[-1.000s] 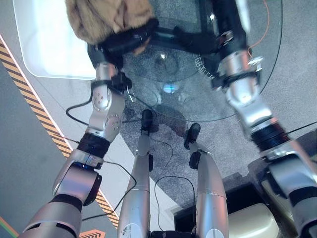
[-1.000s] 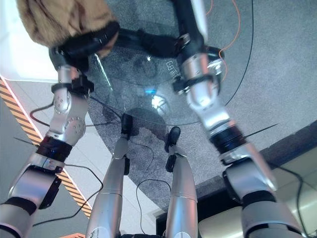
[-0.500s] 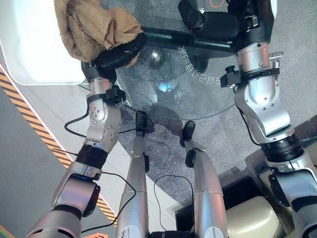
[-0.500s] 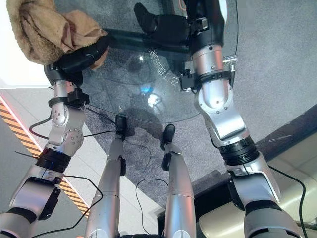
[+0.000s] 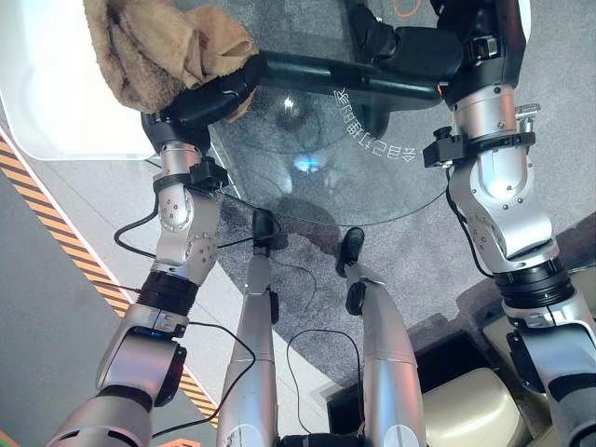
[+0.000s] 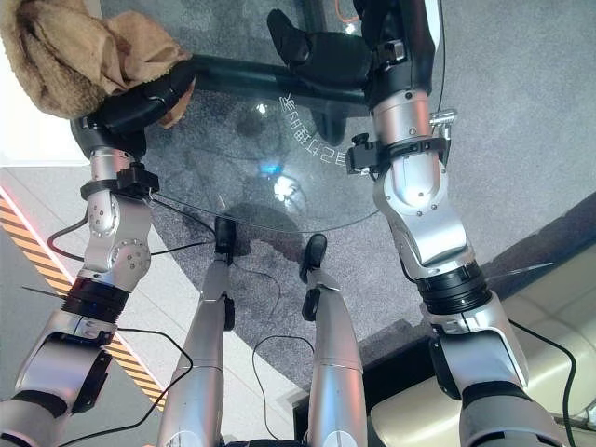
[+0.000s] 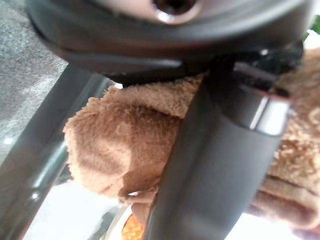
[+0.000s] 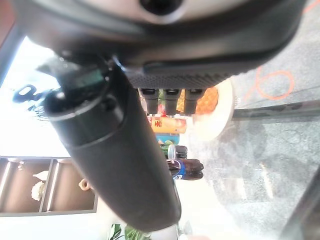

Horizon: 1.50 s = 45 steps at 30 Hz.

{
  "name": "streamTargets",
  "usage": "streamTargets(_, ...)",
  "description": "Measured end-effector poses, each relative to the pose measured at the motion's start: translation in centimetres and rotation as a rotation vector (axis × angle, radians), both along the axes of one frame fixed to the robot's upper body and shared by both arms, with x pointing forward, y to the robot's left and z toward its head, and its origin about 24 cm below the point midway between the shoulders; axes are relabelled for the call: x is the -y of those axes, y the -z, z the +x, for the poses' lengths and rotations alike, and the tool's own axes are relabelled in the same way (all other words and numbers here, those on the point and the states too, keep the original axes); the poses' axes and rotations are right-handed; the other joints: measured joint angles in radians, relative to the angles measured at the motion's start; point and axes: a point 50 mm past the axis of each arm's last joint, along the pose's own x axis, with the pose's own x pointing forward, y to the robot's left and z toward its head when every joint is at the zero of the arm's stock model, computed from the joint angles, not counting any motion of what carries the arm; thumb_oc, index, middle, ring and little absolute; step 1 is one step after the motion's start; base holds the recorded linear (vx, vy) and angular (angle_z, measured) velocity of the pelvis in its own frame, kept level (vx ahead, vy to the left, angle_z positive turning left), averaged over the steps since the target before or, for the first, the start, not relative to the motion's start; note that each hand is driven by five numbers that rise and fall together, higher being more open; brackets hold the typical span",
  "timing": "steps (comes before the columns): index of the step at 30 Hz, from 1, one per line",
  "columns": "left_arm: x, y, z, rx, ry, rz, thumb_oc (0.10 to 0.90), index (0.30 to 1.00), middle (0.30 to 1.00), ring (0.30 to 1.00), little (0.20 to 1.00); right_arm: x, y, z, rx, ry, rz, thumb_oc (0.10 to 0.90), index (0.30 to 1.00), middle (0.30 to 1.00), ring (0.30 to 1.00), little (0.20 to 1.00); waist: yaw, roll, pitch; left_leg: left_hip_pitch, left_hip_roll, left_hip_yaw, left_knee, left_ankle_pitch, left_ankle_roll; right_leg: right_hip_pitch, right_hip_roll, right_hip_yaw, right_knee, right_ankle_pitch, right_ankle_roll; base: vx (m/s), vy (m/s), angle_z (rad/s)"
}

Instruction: Wipe the table with a cloth and put it in the basket.

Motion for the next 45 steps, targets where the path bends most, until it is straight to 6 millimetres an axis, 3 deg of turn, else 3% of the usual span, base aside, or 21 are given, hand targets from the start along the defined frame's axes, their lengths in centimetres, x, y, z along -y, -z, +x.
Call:
streamTargets(14, -0.4, -0.1, -0.1, 0.002, -0.012, 0.01, 0.1, 0.3, 0.3, 0.3, 0.2, 2.4, 0.6, 0.7, -0.043, 0.097, 0.125, 0.8, 0.9, 0.9, 0.9, 0.9, -0.003, -0.001, 0.0, 0.005, 0.001, 0.002, 0.001, 0.0, 0.0, 0.005, 0.0, 0.001, -0.001, 0.003, 0.0, 0.0, 0.0, 0.0)
streamTargets(36, -4.6, -0.3, 0.2, -0.03, -0.214, 0.008, 0.1, 0.3, 0.3, 0.3, 0.2, 8.8, 5.8, 4.1, -0.292, 0.382, 0.33, 0.8, 0.9, 0.9, 0.9, 0.9, -0.003, -0.002, 0.0, 0.007, 0.003, 0.007, 0.001, 0.0, 0.0, 0.005, -0.001, 0.005, -0.004, 0.005, 0.001, 0.0, 0.0, 0.0)
streamTargets(45, -6.1, -1.6, 0.2, -0.023, -0.281, -0.007, 0.1, 0.3, 0.3, 0.3, 0.2, 10.9, 6.1, 4.7, -0.309, 0.504, 0.372, 0.8, 0.9, 0.9, 0.9, 0.9, -0.003, -0.002, 0.0, 0.002, 0.004, 0.008, -0.001, 0.0, 0.0, 0.0, 0.0, 0.006, -0.008, 0.005, 0.001, 0.0, 0.0, 0.0)
